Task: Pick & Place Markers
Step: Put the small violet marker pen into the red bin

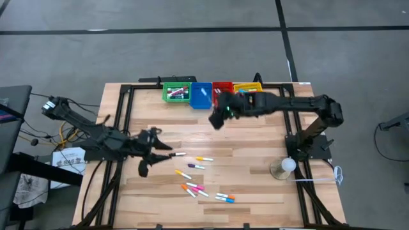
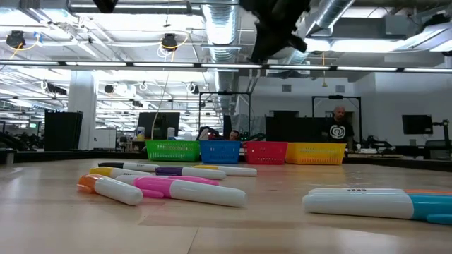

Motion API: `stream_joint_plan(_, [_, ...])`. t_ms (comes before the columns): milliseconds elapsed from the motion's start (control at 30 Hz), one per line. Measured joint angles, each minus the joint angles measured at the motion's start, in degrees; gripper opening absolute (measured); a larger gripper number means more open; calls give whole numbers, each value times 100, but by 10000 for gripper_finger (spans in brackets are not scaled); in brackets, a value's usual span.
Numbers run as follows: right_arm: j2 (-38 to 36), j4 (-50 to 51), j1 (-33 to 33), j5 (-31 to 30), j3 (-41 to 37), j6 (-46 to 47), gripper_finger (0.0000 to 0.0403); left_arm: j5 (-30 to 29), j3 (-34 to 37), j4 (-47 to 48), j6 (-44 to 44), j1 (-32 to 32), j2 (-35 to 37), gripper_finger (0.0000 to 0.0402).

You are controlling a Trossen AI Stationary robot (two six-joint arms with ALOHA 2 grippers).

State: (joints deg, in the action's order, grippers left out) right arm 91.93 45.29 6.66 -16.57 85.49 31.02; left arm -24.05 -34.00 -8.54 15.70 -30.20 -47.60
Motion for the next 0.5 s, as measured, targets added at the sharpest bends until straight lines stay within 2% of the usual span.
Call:
stream_joint_plan(167, [219,-128,862,118,0,-111,19,-477,0,24,-275,87,184,163])
stream_joint_plan(333, [737,-340,1645,536,-4,-110,18,-529,0,63,-305,90,84,163])
stream_joint_plan(500, [1344,-372,2106,789,-5,-105,20,-425,1,212,-305,90,19,163])
